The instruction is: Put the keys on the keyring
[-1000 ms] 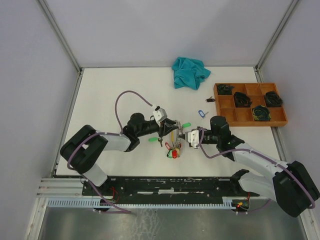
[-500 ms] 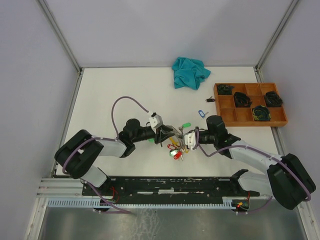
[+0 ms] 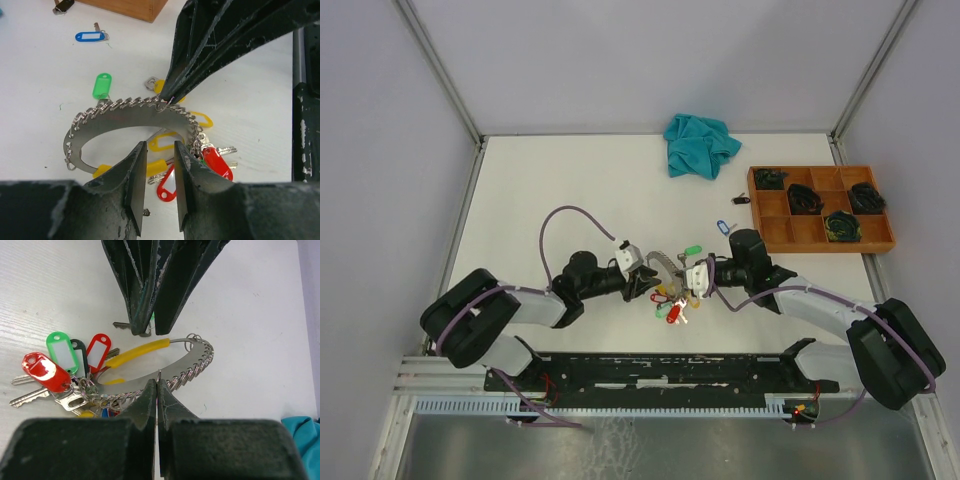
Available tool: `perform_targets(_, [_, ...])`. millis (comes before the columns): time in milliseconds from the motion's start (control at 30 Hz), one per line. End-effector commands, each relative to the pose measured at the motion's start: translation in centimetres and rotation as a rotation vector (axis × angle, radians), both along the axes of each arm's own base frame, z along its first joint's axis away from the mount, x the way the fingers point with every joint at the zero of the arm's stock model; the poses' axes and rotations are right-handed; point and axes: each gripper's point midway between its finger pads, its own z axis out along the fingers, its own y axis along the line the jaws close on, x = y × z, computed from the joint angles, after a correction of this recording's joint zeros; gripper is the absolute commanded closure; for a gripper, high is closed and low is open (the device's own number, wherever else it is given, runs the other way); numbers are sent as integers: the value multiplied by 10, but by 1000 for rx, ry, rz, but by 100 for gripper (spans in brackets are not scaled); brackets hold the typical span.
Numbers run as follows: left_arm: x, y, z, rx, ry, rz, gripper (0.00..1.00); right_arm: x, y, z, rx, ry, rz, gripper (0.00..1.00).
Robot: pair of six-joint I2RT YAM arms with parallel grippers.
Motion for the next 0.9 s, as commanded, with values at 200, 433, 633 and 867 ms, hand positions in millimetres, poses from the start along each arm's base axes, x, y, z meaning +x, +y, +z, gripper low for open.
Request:
perform_targets(200, [9, -14, 18, -11, -311, -97, 68, 6, 12, 29, 67, -43, 30, 99])
perform_targets(433, [12, -26, 15, 22, -406, -156, 69, 5, 13, 29, 70, -29, 39, 99])
perform_targets(633, [11, -36, 13, 32, -444, -200, 70, 3, 14, 29, 76, -16, 45, 99])
perform_targets(867, [6, -42, 13, 40, -461, -220, 71, 3, 15, 31, 79, -7, 45, 99])
